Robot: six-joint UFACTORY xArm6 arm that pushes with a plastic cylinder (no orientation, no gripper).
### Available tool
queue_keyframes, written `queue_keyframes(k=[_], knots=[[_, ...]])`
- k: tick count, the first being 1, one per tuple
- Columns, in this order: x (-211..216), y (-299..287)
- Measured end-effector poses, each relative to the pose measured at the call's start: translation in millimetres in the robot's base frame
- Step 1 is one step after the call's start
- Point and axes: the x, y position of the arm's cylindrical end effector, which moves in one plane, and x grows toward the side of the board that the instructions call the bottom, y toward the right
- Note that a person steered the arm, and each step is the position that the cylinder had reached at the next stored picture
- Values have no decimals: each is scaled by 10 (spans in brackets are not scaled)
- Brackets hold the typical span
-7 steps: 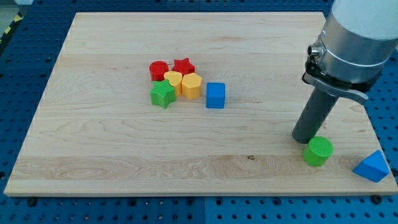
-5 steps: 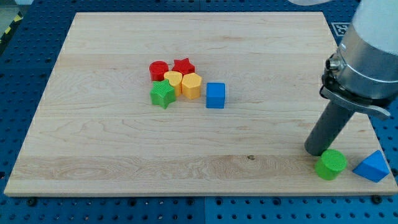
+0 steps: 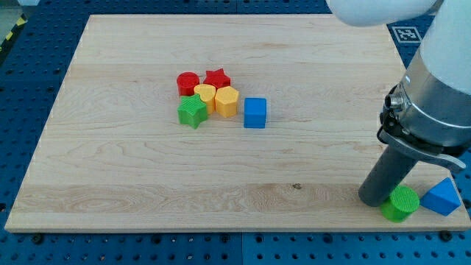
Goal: Move the green circle into the blue triangle
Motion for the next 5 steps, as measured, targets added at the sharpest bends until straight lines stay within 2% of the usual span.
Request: queue_keyframes(k=[2, 4, 5], knots=[[268, -46], [271, 360], [188, 290]])
